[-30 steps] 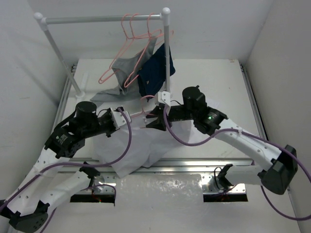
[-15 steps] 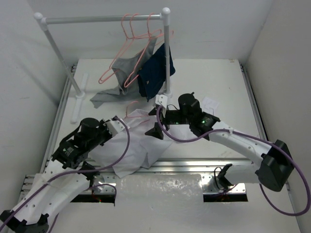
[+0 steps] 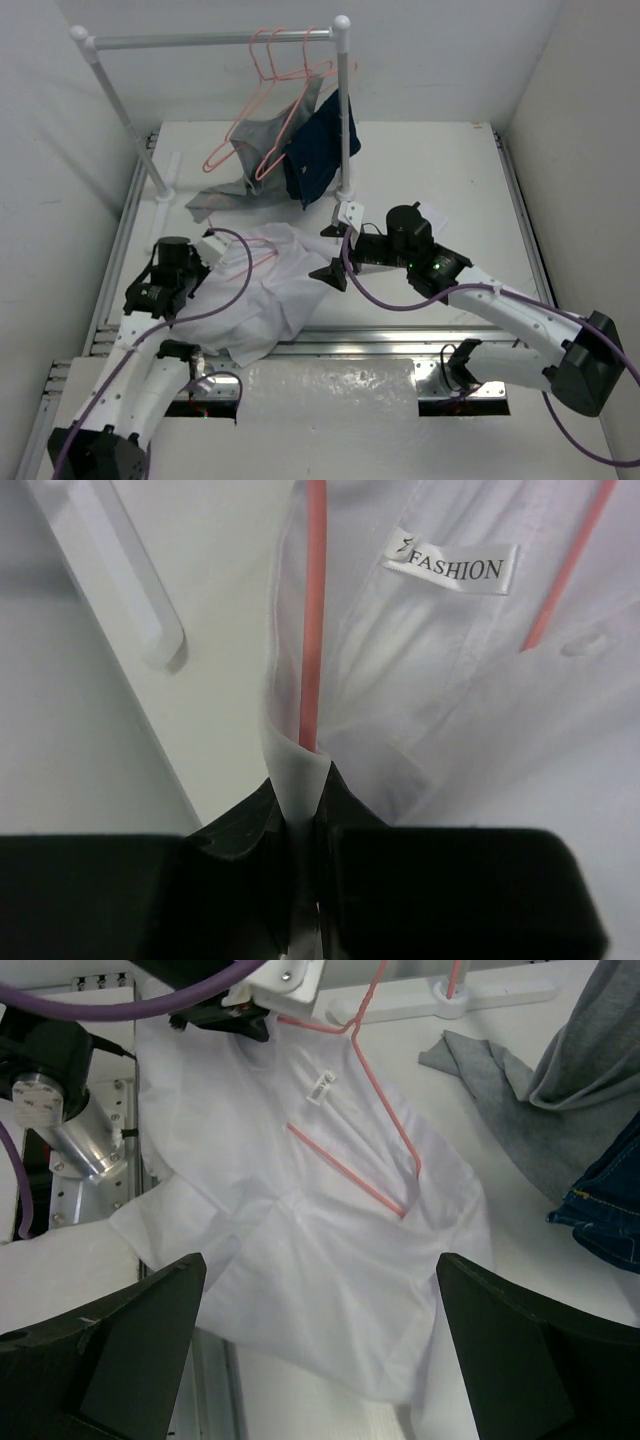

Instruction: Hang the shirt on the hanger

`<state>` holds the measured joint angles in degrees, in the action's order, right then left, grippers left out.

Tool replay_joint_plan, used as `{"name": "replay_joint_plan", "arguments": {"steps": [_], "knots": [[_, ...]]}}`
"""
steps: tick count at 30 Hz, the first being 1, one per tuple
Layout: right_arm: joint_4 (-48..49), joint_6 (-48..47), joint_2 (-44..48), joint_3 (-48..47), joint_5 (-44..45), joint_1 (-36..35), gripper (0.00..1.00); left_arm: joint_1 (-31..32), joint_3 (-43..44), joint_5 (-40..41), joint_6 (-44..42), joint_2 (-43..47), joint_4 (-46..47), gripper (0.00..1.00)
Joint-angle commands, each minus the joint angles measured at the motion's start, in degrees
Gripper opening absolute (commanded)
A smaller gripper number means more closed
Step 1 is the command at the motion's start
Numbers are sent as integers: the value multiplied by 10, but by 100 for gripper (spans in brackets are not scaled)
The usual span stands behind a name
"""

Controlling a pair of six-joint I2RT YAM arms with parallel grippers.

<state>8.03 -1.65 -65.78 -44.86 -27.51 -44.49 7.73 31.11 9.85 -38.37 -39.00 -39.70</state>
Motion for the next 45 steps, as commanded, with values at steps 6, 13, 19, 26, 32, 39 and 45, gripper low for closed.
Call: {"name": "replay_joint_plan", "arguments": {"steps": [6, 13, 19, 26, 32, 39, 45], "knots": [[45, -16, 56, 34, 13, -2, 99, -217, 4, -154, -66, -43, 59, 0], [43, -22, 75, 36, 11, -2, 99, -348, 64, -191, -51, -111, 130, 0], [41, -27, 108, 49, 22, -2, 99, -498, 203, -308, -55, -202, 144, 0], [49, -20, 115, 46, 13, -2, 99, -512, 272, -323, -37, -187, 152, 0], [49, -18, 119, 42, 5, -3, 99, -520, 358, -273, 13, -210, 154, 0], [48, -20, 127, 44, 1, -3, 99, -519, 426, -456, 12, -185, 112, 0], [54, -20, 134, 49, -2, -3, 99, -485, 539, -470, 77, -252, 77, 0]]}}
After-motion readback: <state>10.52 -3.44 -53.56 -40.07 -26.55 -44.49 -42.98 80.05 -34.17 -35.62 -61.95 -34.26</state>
